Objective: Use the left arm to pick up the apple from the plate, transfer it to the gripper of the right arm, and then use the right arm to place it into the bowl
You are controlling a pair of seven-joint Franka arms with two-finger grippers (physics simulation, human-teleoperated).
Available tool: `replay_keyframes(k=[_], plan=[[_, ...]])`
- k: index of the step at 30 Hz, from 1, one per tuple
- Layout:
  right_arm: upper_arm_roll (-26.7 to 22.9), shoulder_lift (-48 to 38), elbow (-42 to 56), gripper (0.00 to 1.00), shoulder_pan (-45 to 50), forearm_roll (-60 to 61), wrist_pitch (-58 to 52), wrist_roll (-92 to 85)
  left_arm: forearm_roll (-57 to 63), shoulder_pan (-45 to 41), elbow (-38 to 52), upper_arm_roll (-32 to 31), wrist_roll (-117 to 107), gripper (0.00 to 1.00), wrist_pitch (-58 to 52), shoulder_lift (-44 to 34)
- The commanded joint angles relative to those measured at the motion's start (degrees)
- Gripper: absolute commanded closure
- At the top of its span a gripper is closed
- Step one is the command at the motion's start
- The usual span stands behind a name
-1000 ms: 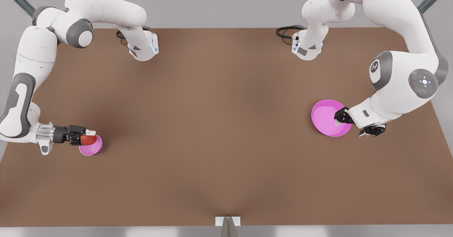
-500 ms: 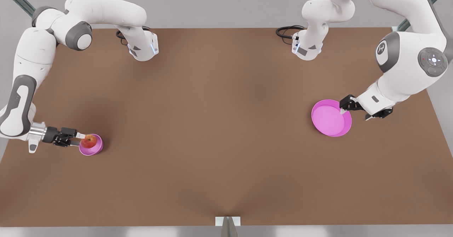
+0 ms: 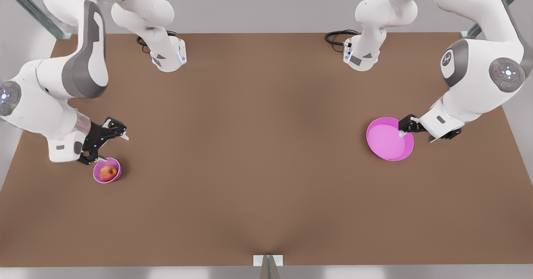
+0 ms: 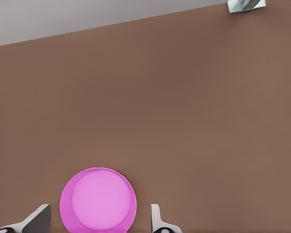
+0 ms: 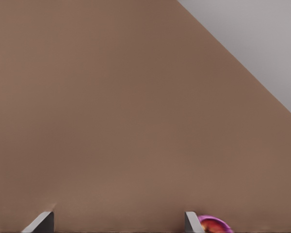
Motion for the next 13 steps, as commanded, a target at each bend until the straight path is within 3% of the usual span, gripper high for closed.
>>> replay_keyframes(k=[1,3,13], plan=[[3.16,-1.81,-2.42,0.00,-1.13,-8.60,0.73,44.26,0.08,0.01,0.09,-0.03,-2.73,0.00,-0.10,0.00],[4.56,-1.99,-2.42,0.00,-1.12,-8.60,-0.42,51.56,0.08,0.01,0.09,-0.03,-2.73,0.00,-0.28,0.00],[4.57,-0.14,1.00,0.00,-0.77,-8.52,0.64,51.30,0.08,-0.08,0.09,-0.03,-2.81,0.00,-0.10,0.09]])
